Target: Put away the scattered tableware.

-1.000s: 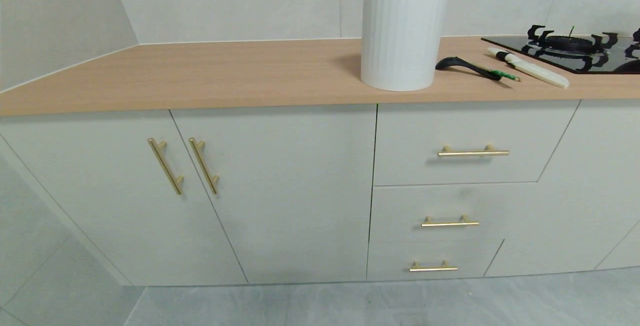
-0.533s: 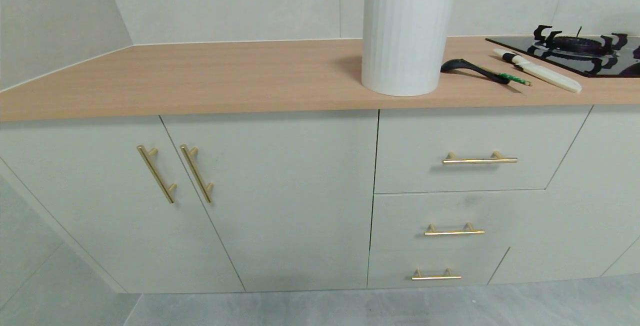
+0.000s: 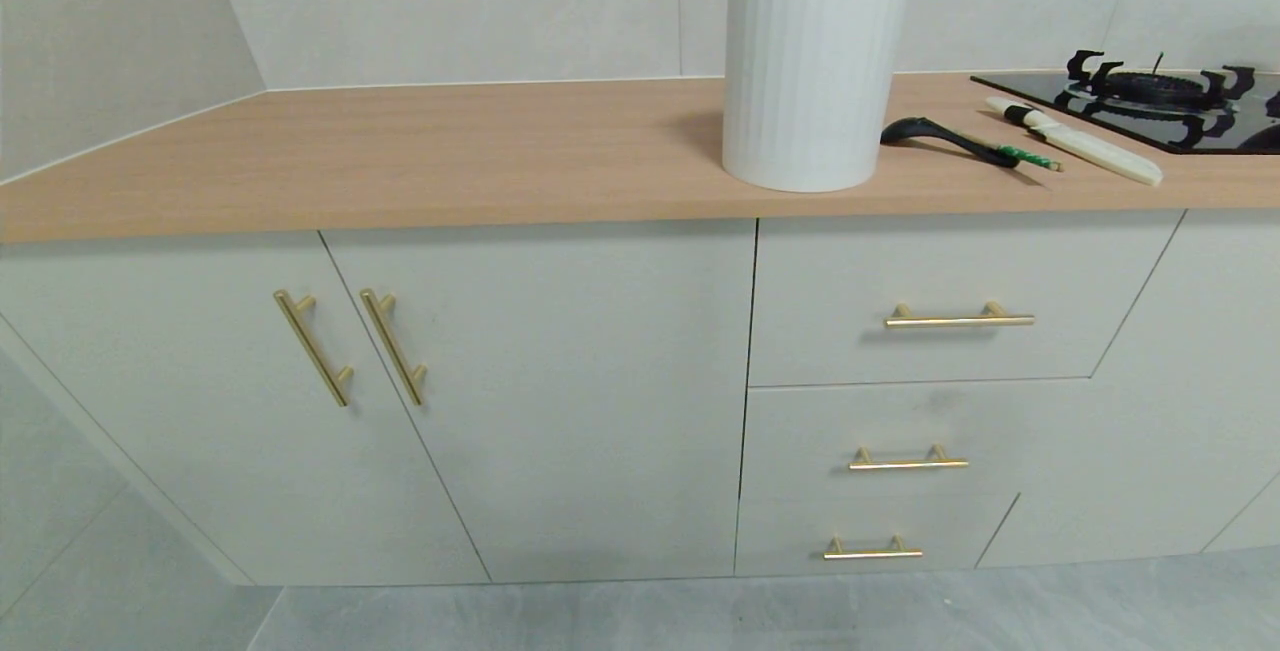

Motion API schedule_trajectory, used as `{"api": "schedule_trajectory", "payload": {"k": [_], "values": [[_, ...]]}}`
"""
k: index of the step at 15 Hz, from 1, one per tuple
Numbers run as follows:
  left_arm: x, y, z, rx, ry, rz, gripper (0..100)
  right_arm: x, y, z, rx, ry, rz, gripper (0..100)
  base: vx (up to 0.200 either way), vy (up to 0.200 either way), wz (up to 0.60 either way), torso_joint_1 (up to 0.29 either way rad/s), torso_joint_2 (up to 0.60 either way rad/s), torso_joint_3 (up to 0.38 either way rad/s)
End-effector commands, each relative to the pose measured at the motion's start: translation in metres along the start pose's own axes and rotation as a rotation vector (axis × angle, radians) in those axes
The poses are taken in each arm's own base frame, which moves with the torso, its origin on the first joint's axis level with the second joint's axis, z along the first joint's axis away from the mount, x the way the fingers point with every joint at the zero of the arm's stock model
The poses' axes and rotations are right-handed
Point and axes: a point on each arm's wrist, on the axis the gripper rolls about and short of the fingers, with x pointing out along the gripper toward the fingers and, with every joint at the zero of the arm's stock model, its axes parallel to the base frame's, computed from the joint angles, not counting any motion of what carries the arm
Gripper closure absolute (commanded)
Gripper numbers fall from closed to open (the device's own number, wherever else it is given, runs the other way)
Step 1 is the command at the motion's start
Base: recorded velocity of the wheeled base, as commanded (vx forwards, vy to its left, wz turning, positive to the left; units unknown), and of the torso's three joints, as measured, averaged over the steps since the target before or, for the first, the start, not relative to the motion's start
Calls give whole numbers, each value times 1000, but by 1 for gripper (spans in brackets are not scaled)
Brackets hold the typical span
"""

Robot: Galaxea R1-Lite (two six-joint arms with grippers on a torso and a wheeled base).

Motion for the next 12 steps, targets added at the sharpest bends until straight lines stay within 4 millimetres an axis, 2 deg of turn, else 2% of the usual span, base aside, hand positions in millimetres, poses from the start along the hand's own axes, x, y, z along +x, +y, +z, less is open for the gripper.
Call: {"api": "schedule_trajectory", "payload": {"k": [1,2,6,9,12], "values": [[0,0,0,0,1,0,0,-5,0,18,5,-78,-3,0,0,0,0,0,0,0],[0,0,0,0,1,0,0,-9,-1,34,55,-108,4,0,0,0,0,0,0,0],[0,0,0,0,1,0,0,6,0,31,46,91,168,0,0,0,0,0,0,0],[0,0,0,0,1,0,0,39,-1,50,63,314,251,0,0,0,0,0,0,0],[0,0,0,0,1,0,0,83,1,62,66,520,278,0,0,0,0,0,0,0]]}}
